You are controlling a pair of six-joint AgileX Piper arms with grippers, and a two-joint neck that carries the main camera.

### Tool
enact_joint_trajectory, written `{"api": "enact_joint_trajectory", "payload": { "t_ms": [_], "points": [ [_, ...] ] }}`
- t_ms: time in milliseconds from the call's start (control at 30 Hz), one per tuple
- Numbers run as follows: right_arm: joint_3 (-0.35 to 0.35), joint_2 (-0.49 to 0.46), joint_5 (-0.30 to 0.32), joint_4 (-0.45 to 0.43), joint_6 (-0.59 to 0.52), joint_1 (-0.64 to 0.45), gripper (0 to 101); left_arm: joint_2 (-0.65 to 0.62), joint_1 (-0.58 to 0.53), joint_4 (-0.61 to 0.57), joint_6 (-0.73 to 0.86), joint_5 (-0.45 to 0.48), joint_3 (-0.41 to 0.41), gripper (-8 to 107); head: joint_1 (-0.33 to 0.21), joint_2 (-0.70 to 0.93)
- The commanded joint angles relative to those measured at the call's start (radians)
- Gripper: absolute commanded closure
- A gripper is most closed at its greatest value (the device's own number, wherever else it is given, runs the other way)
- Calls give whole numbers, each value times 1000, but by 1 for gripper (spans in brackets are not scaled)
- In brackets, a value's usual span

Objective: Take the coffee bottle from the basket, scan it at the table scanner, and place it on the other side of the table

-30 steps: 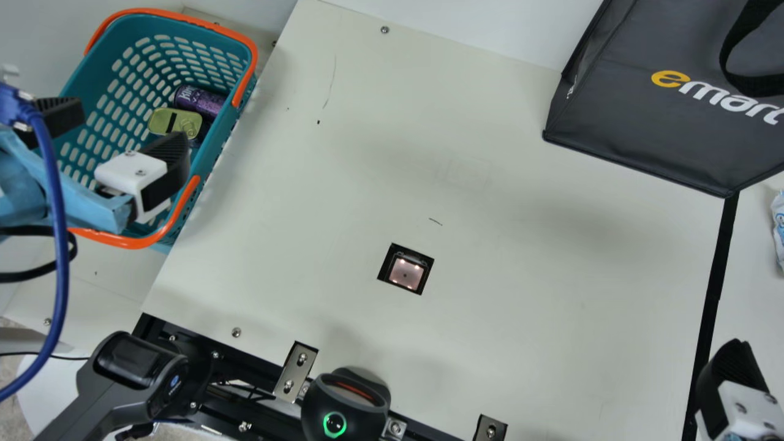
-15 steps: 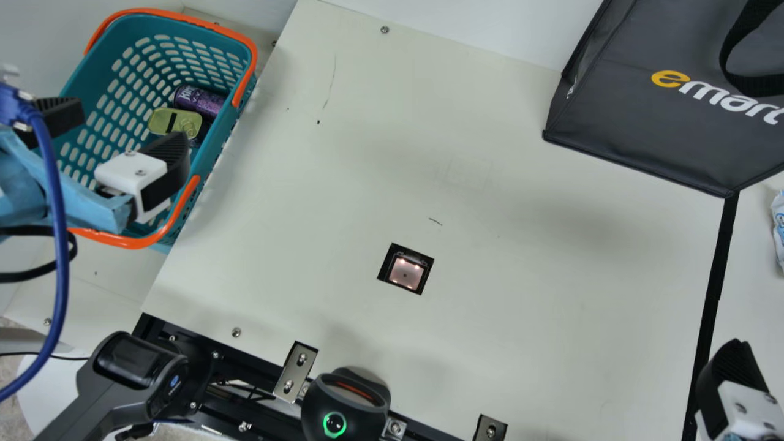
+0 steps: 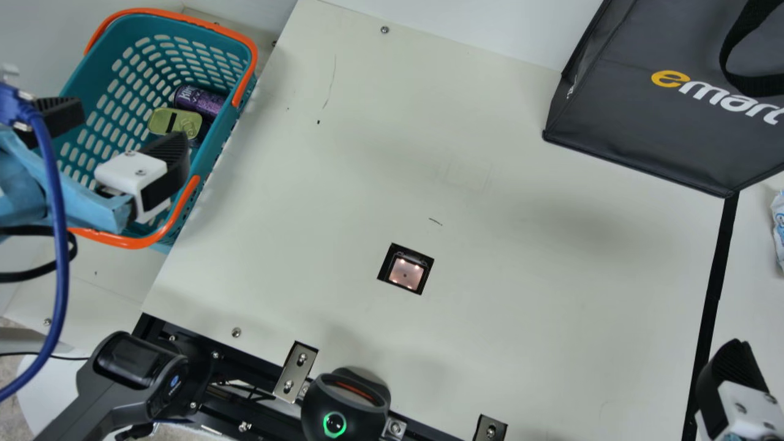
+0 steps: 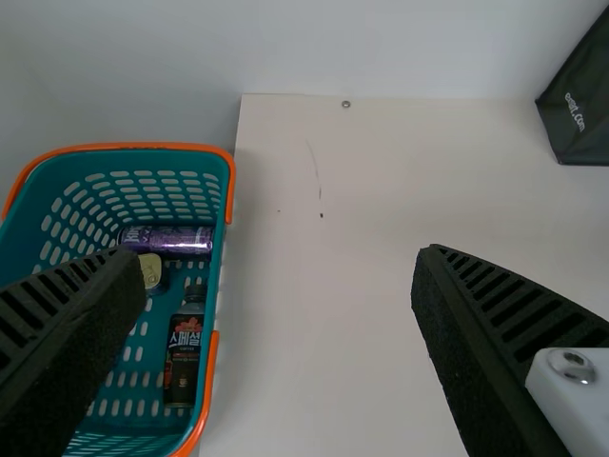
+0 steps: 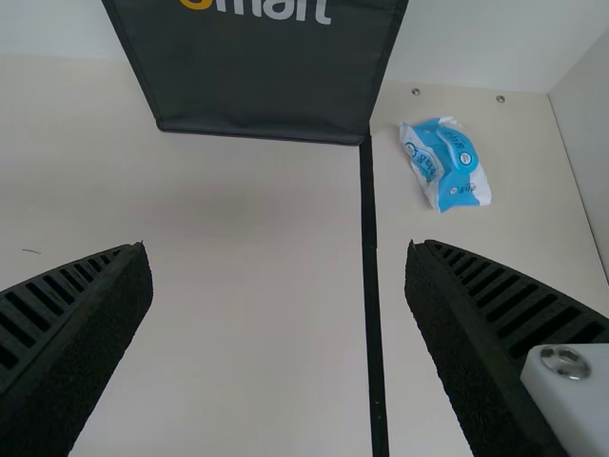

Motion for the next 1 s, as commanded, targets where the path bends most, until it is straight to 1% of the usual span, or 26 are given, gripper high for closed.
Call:
{"api": "enact_joint_trajectory", "payload": {
  "t_ms": [0,233,367,467,567,700,900,967],
  "points": [
    [0,0,0,0,0,0,6,4,12,5,-13,-6,3,9,-29,4],
    [0,0,0,0,0,0,6,22,109,7,-63,-48,26,9,-29,4],
    [0,0,-1,0,0,0,6,40,192,-16,-61,-78,41,9,-29,4],
    [0,0,-1,0,0,0,6,60,268,-51,-31,-102,51,9,-29,4],
    [0,0,-1,0,0,0,6,90,356,-107,31,-126,56,9,-29,4],
    [0,0,-1,0,0,0,6,144,478,-205,160,-143,56,9,-29,4],
    [0,0,-1,0,0,0,6,252,657,-359,414,-123,34,9,-29,4],
    [0,0,-1,0,0,0,6,301,707,-399,496,-111,13,9,-29,4]
  ]
}}
